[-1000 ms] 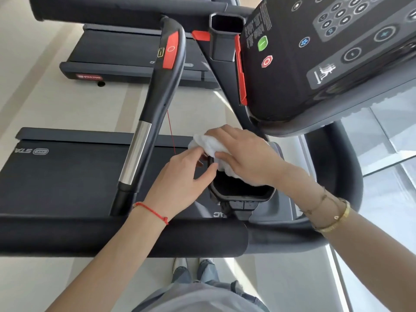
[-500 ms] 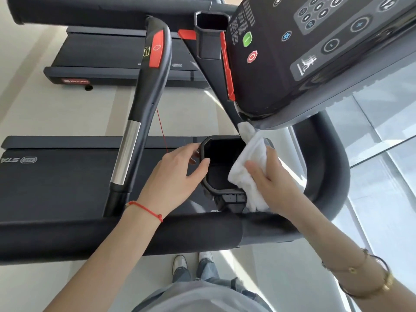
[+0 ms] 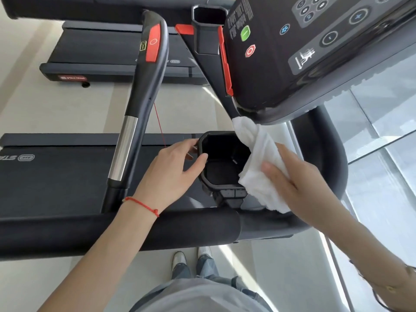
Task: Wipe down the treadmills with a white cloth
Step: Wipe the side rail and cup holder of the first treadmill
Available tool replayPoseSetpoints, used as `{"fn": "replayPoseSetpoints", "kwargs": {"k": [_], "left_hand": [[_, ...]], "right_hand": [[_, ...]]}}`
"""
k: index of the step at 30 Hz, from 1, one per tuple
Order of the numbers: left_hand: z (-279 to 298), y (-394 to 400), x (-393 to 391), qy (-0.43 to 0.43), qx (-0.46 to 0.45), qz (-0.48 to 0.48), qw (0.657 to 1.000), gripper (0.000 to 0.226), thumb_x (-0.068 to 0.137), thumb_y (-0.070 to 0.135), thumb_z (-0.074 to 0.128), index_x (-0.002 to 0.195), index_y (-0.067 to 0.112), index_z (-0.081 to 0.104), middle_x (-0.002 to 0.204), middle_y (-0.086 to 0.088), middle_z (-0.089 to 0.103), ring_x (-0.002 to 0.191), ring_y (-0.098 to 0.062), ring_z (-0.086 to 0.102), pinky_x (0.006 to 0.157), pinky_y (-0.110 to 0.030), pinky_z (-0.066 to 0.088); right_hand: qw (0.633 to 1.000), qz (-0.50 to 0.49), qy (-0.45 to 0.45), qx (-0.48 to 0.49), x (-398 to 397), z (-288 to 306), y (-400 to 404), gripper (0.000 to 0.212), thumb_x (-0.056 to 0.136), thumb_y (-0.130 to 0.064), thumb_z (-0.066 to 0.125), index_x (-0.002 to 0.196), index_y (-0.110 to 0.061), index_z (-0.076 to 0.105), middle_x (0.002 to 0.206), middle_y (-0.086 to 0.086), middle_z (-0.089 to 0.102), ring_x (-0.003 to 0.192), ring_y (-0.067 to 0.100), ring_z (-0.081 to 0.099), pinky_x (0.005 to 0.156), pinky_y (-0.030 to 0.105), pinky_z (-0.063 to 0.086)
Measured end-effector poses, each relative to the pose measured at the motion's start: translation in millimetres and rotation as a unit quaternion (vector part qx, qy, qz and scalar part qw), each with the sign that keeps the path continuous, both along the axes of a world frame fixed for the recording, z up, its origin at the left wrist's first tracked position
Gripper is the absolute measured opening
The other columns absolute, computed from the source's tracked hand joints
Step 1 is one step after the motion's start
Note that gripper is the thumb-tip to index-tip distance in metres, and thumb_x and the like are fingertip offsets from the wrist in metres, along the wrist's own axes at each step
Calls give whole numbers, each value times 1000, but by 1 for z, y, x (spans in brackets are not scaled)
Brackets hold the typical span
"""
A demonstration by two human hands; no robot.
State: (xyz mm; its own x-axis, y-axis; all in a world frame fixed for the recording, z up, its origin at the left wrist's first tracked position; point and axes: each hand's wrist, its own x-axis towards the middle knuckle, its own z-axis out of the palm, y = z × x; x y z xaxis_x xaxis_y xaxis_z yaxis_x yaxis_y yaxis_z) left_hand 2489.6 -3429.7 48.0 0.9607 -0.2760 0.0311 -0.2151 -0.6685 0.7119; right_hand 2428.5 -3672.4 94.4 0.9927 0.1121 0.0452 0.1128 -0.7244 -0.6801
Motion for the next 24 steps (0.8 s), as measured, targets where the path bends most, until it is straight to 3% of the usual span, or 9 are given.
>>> {"fn": "replayPoseSetpoints", "kwargs": {"k": [4, 7, 9, 11, 15, 18, 20, 24], "left_hand": [[2, 2, -2, -1, -22, 6, 1000, 46, 95, 46, 38, 132, 27, 57, 110, 12, 65, 97, -3, 62, 88, -28, 51], [3, 5, -1, 1, -41, 23, 999, 42, 103, 36, 30, 132, 23, 57, 119, 8, 66, 110, -6, 60, 94, -24, 47], [4, 7, 0, 0, -52, 39, 998, 38, 105, 30, 31, 129, 20, 59, 115, 8, 67, 108, -5, 61, 94, -22, 47], [5, 9, 0, -7, -58, 51, 997, 36, 104, 26, 33, 125, 18, 61, 110, 8, 69, 103, -6, 63, 91, -23, 48], [5, 9, 0, -19, -53, 53, 997, 34, 104, 26, 37, 122, 18, 64, 103, 11, 70, 96, -2, 64, 84, -13, 47], [5, 8, -1, -24, -30, 38, 999, 34, 104, 30, 37, 122, 22, 64, 92, 12, 70, 82, 3, 61, 73, -7, 43], [6, 7, -2, -27, -29, 35, 999, 33, 104, 29, 38, 121, 21, 65, 78, 17, 64, 71, 8, 56, 65, -5, 37], [7, 3, -3, -30, -50, 40, 997, 29, 103, 21, 41, 114, 15, 67, 58, 21, 47, 60, 7, 51, 57, -5, 33]], "right_hand": [[988, 143, 23, -59, -7, 19, 4, 40, 100, -49, 36, 137, -33, 37, 125, -28, 47, 108, -7, 49, 89, 8, 36], [952, 235, 10, -195, -4, 15, 29, 53, 99, -54, 21, 138, -26, 43, 133, -15, 50, 118, 5, 48, 105, 22, 31], [926, 235, -15, -294, 3, 9, 50, 63, 97, -56, 10, 134, -23, 48, 127, -11, 56, 114, 10, 52, 101, 28, 34], [922, 211, -11, -324, 9, 2, 61, 66, 93, -58, 3, 130, -26, 47, 118, -12, 57, 106, 11, 54, 93, 28, 38], [942, 214, -36, -256, 4, -1, 42, 49, 99, -51, 29, 119, -20, 61, 100, -6, 64, 88, 18, 59, 89, 31, 43], [940, 215, -89, -248, 0, -2, 10, 34, 99, -39, 48, 116, -16, 66, 104, -4, 65, 97, 20, 60, 95, 32, 43], [935, 221, -97, -258, 2, 1, 4, 32, 99, -38, 49, 115, -16, 66, 105, -3, 64, 101, 20, 60, 95, 33, 43], [932, 209, -61, -289, 15, -3, 41, 44, 99, -47, 35, 99, -15, 64, 86, -3, 63, 79, 22, 58, 82, 36, 44]]}}
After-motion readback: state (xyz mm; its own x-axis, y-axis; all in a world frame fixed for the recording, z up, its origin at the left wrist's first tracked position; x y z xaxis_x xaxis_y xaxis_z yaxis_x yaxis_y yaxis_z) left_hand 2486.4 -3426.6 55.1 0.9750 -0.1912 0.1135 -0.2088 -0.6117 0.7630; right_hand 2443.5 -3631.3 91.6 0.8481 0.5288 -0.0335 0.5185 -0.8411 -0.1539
